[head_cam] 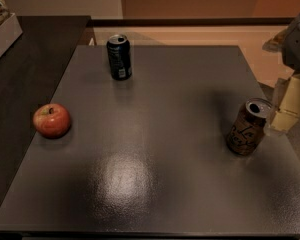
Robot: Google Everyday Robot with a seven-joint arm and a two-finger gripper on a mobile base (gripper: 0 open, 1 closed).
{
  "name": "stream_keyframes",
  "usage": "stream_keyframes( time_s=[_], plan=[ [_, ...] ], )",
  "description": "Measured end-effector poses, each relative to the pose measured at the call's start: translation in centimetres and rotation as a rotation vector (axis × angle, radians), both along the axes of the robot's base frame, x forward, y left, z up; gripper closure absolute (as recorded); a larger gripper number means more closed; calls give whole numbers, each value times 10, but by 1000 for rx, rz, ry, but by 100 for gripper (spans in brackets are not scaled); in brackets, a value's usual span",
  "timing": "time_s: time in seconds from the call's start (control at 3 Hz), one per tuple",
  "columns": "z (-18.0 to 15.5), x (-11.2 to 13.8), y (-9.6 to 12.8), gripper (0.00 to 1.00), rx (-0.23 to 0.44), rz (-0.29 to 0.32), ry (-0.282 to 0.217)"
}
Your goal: Pick orange can
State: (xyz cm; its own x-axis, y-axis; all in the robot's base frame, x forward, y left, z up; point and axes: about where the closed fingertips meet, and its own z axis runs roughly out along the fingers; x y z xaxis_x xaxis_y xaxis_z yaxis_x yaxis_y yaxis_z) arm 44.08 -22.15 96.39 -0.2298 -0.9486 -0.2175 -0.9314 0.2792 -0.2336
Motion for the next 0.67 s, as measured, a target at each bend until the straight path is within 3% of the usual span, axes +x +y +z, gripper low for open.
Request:
stream_keyframes(
  time_s=[0.33,0.67],
  plan=[
    [-21,4,-7,0,33,-18,19],
    [-47,3,-10,0,84,-30,69]
  ],
)
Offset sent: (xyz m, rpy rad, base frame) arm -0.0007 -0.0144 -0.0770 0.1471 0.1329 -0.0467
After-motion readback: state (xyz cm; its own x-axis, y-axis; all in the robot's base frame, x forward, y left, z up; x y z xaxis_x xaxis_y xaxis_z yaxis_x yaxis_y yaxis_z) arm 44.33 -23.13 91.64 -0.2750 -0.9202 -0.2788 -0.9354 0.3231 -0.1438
